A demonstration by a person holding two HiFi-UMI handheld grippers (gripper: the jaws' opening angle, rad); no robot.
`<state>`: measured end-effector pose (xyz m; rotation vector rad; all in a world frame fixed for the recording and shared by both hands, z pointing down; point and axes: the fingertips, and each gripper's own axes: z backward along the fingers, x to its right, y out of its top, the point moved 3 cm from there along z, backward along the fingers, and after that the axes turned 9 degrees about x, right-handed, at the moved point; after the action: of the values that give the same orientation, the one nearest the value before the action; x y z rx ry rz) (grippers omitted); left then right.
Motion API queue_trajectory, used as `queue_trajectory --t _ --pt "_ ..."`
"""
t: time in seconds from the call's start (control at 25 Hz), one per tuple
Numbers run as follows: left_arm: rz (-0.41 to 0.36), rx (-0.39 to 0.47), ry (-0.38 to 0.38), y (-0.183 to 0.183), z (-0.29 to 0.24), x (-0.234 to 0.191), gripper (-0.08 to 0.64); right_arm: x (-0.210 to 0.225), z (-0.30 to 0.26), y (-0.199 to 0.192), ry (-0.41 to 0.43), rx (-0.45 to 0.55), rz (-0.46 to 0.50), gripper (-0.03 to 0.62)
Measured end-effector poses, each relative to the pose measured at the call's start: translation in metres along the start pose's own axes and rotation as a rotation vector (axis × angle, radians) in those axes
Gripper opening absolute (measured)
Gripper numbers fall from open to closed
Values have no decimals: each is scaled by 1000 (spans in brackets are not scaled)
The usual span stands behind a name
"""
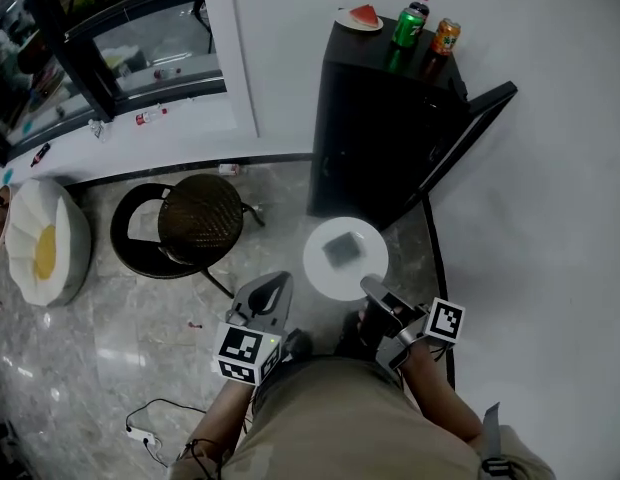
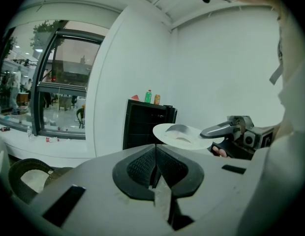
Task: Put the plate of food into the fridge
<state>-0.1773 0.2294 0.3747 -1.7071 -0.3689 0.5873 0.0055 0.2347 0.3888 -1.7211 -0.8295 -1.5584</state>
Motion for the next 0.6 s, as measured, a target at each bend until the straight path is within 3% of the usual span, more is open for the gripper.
queue_trajectory --t 0.6 --pt "-48 -17 5 21 -92 43 14 5 2 92 31 -32 -49 31"
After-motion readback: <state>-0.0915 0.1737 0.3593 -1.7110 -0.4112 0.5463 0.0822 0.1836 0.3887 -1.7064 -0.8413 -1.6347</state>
